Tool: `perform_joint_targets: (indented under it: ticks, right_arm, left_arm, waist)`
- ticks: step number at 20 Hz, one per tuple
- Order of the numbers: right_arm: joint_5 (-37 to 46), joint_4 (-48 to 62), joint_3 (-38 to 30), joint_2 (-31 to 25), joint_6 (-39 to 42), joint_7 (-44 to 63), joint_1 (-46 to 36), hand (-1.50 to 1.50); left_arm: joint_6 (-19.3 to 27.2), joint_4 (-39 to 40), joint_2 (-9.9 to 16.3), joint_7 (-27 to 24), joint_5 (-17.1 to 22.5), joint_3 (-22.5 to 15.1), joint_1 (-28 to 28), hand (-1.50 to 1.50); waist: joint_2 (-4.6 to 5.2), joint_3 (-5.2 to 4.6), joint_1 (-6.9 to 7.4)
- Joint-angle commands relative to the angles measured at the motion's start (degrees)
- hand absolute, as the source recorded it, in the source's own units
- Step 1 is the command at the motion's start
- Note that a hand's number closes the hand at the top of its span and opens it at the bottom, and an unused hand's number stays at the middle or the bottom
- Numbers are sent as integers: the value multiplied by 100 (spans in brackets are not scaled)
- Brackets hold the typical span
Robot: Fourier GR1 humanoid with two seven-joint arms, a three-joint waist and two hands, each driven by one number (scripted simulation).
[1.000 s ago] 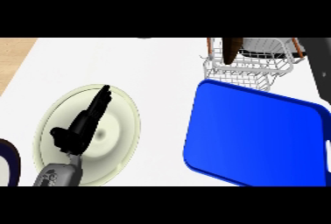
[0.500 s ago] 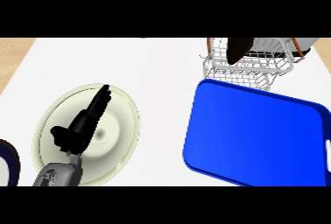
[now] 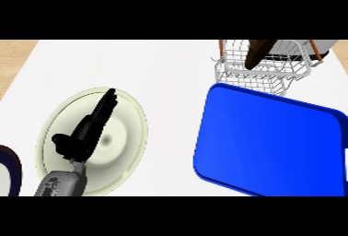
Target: Pick the croissant from the tray and place it in the tiered basket
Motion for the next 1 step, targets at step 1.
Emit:
perform_joint_targets:
  ticks: [1]
  right_arm:
    - [-178,378,-268,-911,928,-277,481,-150]
  left_arm:
    - [32,130,-125,-83,-71,-116,267,0]
  waist:
    - [51,-32,14]
